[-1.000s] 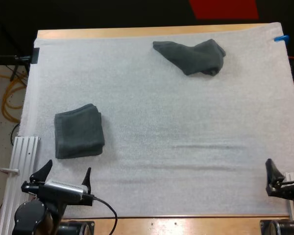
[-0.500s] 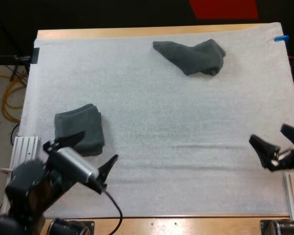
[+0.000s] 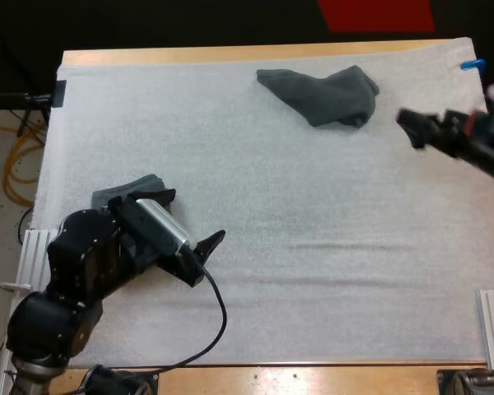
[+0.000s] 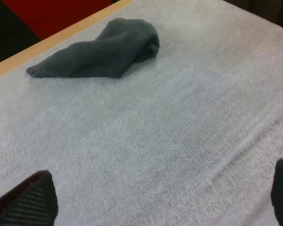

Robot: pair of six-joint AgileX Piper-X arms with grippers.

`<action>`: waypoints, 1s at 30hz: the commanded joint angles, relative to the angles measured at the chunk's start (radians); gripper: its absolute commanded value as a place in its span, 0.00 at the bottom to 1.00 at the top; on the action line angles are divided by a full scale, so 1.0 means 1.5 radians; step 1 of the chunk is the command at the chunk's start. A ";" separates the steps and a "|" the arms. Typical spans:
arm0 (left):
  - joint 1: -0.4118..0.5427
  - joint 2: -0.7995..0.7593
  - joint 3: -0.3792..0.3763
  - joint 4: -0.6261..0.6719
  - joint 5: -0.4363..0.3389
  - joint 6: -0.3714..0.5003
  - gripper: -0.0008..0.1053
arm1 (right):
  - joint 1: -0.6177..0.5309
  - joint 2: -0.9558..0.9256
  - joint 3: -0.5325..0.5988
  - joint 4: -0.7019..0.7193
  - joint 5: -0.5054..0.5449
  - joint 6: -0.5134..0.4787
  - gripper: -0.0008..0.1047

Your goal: Pick towel from pile fold and stack

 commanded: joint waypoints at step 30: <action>-0.004 0.018 -0.005 -0.012 0.004 -0.038 0.84 | 0.057 0.630 -0.366 -0.078 0.008 0.339 0.01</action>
